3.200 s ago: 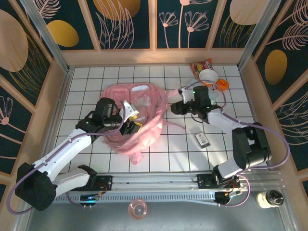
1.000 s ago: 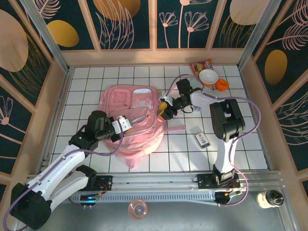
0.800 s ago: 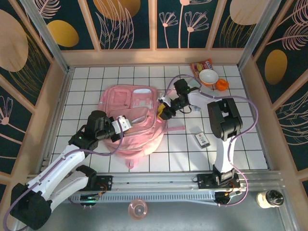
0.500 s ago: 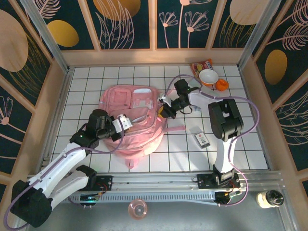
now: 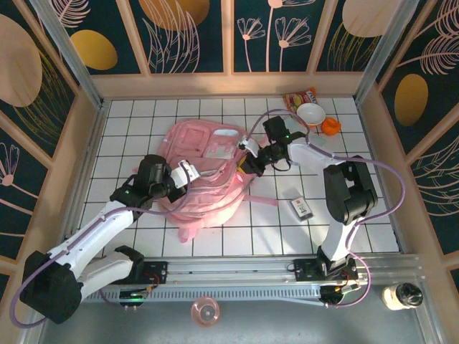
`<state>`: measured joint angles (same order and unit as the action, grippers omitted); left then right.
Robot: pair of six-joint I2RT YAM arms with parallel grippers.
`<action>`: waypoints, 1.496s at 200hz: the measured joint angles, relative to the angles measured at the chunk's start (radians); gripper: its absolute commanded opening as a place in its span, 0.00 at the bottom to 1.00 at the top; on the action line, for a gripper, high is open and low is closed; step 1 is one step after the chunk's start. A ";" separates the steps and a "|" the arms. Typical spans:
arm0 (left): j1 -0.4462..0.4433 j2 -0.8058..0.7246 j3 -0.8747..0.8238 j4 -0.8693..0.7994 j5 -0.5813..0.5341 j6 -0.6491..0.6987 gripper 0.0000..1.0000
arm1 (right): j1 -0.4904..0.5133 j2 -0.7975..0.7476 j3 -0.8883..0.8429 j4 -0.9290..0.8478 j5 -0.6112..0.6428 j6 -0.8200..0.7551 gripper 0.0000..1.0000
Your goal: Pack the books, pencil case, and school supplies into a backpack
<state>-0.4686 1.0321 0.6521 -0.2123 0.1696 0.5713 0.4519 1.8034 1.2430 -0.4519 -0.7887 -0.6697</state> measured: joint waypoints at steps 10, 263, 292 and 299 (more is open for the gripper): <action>-0.001 0.009 0.002 0.000 -0.031 -0.014 0.00 | 0.003 0.000 0.000 -0.005 0.003 0.031 0.00; 0.014 0.002 0.001 0.078 0.024 -0.135 0.00 | -0.012 -0.133 -0.397 0.543 -0.301 0.590 0.47; 0.011 0.002 -0.005 0.104 0.049 -0.159 0.00 | -0.034 -0.140 -0.424 0.681 -0.278 0.740 0.47; 0.011 0.002 -0.006 0.105 0.055 -0.166 0.00 | -0.038 -0.140 -0.438 0.723 -0.275 0.768 0.46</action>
<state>-0.4580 1.0336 0.6464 -0.1070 0.2245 0.4053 0.4137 1.6630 0.8051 0.2710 -1.0641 0.0986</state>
